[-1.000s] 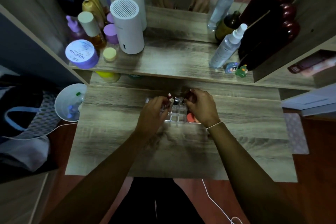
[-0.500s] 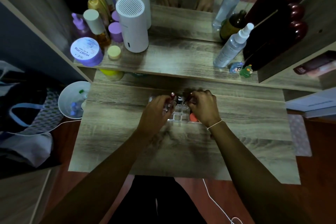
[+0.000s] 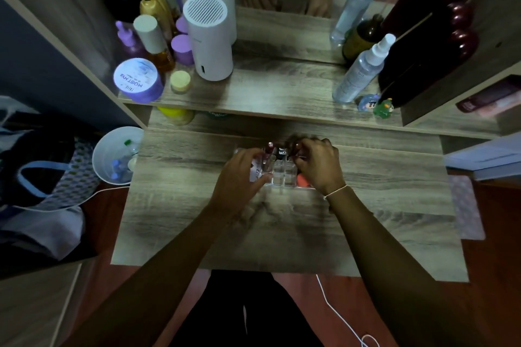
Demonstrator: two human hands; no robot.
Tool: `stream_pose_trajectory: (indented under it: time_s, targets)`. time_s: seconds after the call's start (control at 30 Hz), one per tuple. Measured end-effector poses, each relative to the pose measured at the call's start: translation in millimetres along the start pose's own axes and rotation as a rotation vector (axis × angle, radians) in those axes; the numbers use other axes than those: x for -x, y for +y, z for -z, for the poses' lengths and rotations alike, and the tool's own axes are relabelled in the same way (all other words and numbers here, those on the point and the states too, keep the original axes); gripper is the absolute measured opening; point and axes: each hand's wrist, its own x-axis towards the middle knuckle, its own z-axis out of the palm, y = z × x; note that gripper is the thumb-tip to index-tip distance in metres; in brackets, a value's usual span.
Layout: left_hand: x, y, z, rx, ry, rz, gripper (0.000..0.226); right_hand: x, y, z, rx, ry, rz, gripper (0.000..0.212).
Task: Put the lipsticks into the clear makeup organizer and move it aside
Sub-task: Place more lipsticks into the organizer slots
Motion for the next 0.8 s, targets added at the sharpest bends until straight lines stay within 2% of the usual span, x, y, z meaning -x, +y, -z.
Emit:
stream_pose_trajectory:
  time_s: [0.1, 0.17, 0.23, 0.33, 0.43, 0.5, 0.63, 0.8]
  targets:
    - [4.9, 1.4, -0.2, -0.039, 0.044, -0.019, 0.051, 4.5, 1.1, 4.6, -0.014, -0.003, -0.009, 0.036]
    - [13.6, 4.9, -1.0, -0.058, 0.097, -0.040, 0.039, 13.7, 3.6, 9.0, -0.068, 0.034, -0.012, 0.041]
    - [25.9, 5.7, -4.9, -0.087, 0.110, -0.147, 0.026, 26.5, 8.3, 12.0, -0.146, 0.110, -0.005, 0.043]
    - [40.1, 12.0, -16.1, -0.115, 0.009, -0.327, 0.020, 54.7, 24.8, 16.1, -0.222, 0.257, -0.022, 0.040]
    - [44.5, 20.4, -34.8, -0.086, -0.116, -0.467, 0.018, 85.9, 53.8, 15.6, -0.226, 0.346, -0.118, 0.039]
    - [45.8, 23.1, -48.6, -0.126, -0.194, -0.526, 0.024, 105.9, 72.5, 12.4, -0.213, 0.331, -0.166, 0.042]
    - [53.2, 18.6, -77.8, -0.250, -0.323, -0.638, 0.038, 135.9, 95.6, -6.1, -0.177, 0.191, -0.209, 0.048]
    - [58.8, 13.9, -89.7, -0.396, -0.517, -0.580, 0.055, 150.2, 98.1, -28.6, -0.080, 0.114, -0.315, 0.039]
